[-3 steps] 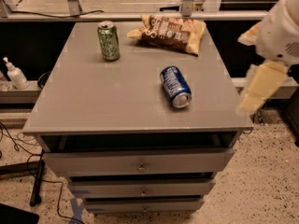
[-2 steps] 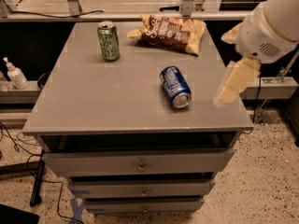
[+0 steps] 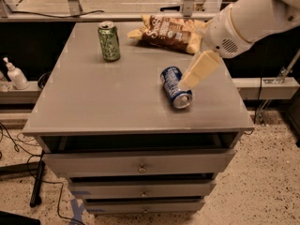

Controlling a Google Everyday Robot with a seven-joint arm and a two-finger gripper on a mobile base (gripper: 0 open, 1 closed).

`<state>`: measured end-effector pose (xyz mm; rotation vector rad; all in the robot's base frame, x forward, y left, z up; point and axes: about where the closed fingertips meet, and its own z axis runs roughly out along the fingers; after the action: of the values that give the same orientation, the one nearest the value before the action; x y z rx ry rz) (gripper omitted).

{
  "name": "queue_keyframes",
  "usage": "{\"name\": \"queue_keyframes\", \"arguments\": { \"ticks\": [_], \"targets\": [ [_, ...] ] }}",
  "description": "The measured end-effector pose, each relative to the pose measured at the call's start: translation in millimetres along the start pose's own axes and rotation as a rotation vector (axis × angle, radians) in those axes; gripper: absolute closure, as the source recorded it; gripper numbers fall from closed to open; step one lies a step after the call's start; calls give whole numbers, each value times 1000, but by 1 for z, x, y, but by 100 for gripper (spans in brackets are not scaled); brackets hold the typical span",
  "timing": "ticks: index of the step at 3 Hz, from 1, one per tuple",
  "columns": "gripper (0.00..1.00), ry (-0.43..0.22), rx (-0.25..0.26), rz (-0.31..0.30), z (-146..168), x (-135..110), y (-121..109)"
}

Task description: Knock green can over

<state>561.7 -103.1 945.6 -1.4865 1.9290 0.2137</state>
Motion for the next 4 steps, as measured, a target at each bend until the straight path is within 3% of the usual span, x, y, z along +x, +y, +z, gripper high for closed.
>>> {"name": "queue_keyframes", "arguments": {
  "ticks": [1, 2, 4],
  "targets": [
    [0, 0, 0, 0, 0, 0, 0],
    [0, -92, -1, 33, 22, -18, -6],
    [0, -384, -20, 173, 124, -84, -42]
  ]
}}
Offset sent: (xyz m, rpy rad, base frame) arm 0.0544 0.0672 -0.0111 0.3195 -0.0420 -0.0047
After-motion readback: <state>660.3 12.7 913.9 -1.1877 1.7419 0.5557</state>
